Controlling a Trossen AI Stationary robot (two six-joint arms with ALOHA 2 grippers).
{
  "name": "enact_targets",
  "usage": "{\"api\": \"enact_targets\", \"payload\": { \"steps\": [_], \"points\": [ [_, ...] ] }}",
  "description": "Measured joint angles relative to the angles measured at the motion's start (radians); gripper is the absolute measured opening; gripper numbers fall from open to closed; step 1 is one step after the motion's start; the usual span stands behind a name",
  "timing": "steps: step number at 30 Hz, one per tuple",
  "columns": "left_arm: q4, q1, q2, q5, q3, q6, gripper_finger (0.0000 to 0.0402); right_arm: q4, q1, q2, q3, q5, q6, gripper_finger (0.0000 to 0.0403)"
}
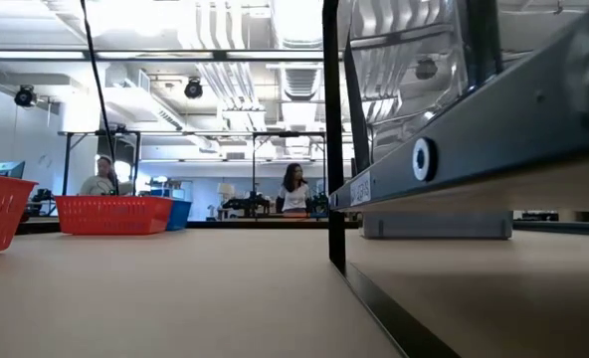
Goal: Stack baskets on shelf by color
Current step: Stack the left black bin on top of the black bin on the shelf
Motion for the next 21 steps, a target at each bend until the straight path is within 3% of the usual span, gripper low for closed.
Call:
{"api": "enact_targets", "payload": {
  "steps": [9, 21],
  "points": [
    [0.227, -0.088, 0.053, 0.030, -0.021, -0.021, 0.0000, 0.000, 0.000, 0.000, 0.001, 0.000, 0.002, 0.0054],
    [0.270, -0.147, 0.181, 0.034, 0.035, -0.066, 0.0000, 0.001, 0.000, -0.002, 0.038, 0.003, -0.039, 0.0054]
  ]
}}
